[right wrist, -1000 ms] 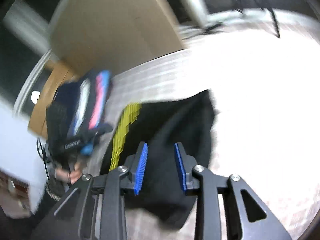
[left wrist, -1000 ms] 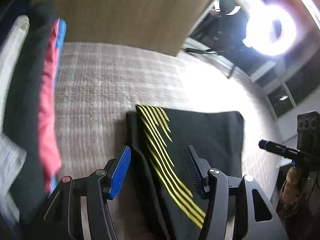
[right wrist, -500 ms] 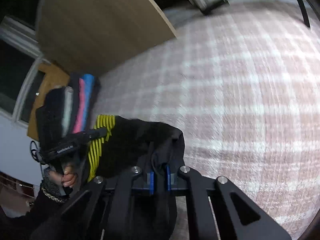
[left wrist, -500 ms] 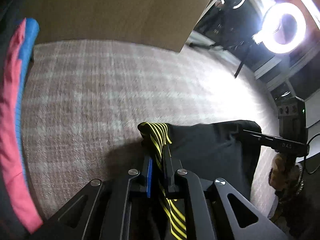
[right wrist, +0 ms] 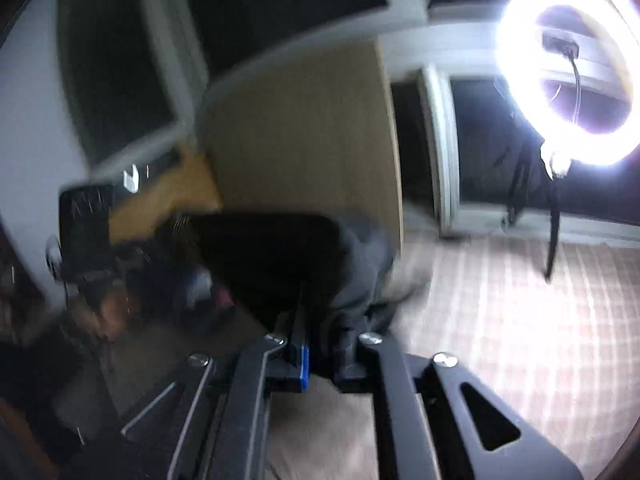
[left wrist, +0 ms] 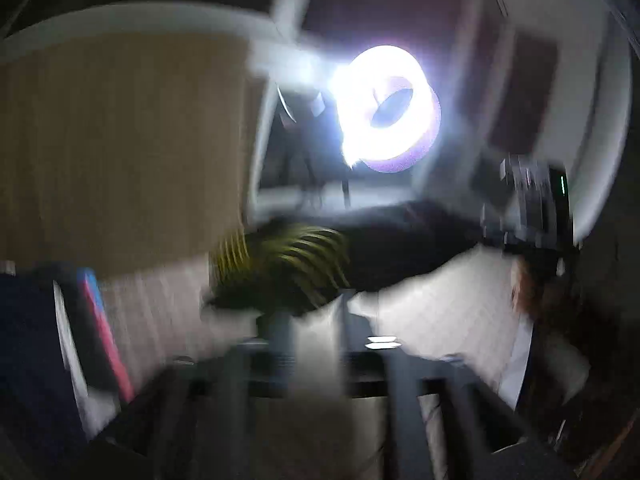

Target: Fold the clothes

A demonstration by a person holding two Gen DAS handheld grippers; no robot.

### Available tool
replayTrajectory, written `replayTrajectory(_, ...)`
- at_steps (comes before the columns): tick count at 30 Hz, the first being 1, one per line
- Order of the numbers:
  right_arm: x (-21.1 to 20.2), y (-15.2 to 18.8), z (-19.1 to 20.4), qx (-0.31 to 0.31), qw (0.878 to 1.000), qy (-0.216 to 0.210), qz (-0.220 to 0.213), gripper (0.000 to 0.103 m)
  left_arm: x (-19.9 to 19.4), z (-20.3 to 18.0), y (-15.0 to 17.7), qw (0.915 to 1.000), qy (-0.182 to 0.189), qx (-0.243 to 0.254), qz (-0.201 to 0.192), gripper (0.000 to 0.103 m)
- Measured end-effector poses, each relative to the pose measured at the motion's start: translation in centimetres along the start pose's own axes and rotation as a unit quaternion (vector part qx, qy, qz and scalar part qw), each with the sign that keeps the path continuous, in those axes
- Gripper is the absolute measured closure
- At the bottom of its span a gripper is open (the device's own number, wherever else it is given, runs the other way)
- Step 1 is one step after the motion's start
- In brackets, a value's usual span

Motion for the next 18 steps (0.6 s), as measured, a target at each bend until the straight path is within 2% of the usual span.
replayTrajectory(1,0.1,3.0,-0.6,0.011,0.999,0.012,0.044,0.054,0.3,-0.3,3.5,0.9992,-0.006,0.000,0.040,0.041)
replayTrajectory(3,0.0,8.4,-2.0,0.045,0.993,0.029,0.103,0.053,1.1,0.0,9.0,0.9930,-0.007,-0.036,0.113,0.049)
replayTrajectory(4,-0.3,10.1,-2.8,0.072,0.991,0.031,0.110,0.053,1.4,0.3,10.9,0.9887,-0.010,-0.055,0.139,0.058)
replayTrajectory(6,-1.2,12.2,-4.3,0.125,0.985,0.036,0.111,0.053,2.1,0.7,12.5,0.9833,-0.015,-0.079,0.163,0.060)
replayTrajectory(9,-2.0,11.2,-5.8,0.177,0.981,0.020,0.075,0.053,3.7,0.3,10.6,0.9870,-0.026,-0.065,0.144,0.060)
replayTrajectory(12,-0.5,7.9,-7.6,0.181,0.982,0.018,0.040,0.053,6.2,0.6,7.7,0.9911,-0.026,-0.050,0.120,0.057)
replayTrajectory(15,3.8,4.2,-9.7,0.186,0.982,0.014,0.028,0.053,9.8,2.5,4.3,0.9929,-0.037,-0.054,0.099,0.055)
replayTrajectory(17,7.5,2.4,-10.9,0.174,0.984,0.009,0.033,0.053,12.8,4.5,2.5,0.9927,-0.050,-0.056,0.095,0.045)
replayTrajectory(18,9.2,1.7,-11.7,0.168,0.985,0.012,0.042,0.053,14.3,5.9,1.9,0.9918,-0.061,-0.055,0.097,0.044)
Point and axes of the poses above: each gripper's, at about its wrist camera, not at the fingertips, and x roughly the way its jaws point, z to its left, y to its underside, the point moved 6 cm from there along x, roughly the way its jaws point, and after that the axes turned 5 degrees about -z, right-handed, at the moved point
